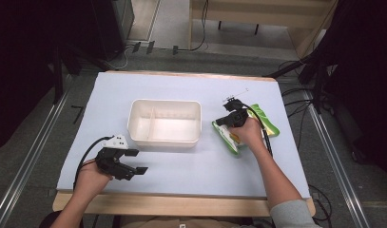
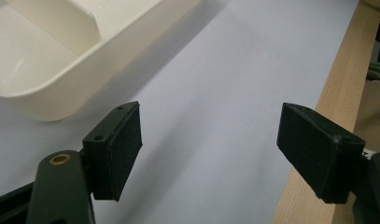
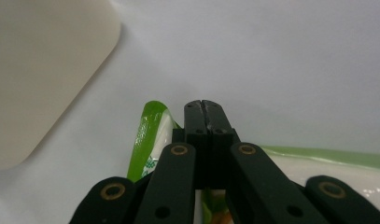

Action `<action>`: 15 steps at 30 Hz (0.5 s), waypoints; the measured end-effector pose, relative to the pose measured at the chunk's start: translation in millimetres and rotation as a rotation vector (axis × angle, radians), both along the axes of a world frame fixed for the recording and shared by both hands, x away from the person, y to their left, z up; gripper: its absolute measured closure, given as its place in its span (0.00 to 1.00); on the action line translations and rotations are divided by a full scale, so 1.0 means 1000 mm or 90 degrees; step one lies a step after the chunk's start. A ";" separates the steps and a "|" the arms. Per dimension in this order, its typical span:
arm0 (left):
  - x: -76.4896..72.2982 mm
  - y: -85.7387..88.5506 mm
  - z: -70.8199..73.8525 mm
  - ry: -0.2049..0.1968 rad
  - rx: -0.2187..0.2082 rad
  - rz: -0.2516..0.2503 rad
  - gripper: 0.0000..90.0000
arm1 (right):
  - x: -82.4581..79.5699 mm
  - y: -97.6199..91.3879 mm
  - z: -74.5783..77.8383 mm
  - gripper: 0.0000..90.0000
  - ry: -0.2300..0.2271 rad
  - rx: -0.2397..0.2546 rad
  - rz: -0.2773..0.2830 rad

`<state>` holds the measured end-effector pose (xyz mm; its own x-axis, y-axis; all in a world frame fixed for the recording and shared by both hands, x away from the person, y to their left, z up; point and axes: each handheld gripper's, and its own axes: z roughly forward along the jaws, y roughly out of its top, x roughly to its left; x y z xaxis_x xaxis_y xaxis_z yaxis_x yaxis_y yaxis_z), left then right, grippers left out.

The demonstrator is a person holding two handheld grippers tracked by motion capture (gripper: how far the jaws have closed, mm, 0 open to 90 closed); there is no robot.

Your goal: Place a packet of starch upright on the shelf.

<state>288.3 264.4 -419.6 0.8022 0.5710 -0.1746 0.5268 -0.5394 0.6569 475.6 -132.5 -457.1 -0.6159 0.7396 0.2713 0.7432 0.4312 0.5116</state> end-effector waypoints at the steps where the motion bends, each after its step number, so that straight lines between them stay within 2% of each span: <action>1: 0.000 0.000 0.000 -0.001 -0.003 0.004 0.25 | -0.003 0.001 0.000 1.00 -0.001 0.000 0.005; 2: 0.000 0.000 0.000 -0.001 -0.003 0.004 0.25 | -0.003 0.001 0.000 1.00 -0.001 0.000 0.005; 3: 0.000 0.000 0.000 -0.001 -0.005 0.004 0.25 | -0.010 0.002 0.001 1.00 0.000 -0.002 0.018; 4: 0.000 0.000 0.000 -0.001 -0.005 0.004 0.25 | -0.010 0.002 0.001 1.00 0.000 -0.002 0.018; 7: 0.000 0.000 0.000 0.000 0.002 0.003 0.25 | -0.023 0.003 0.001 1.00 0.000 0.004 0.033; 15: -0.001 0.001 0.000 -0.001 -0.003 0.004 0.25 | -0.041 0.003 0.001 1.00 0.012 0.008 0.064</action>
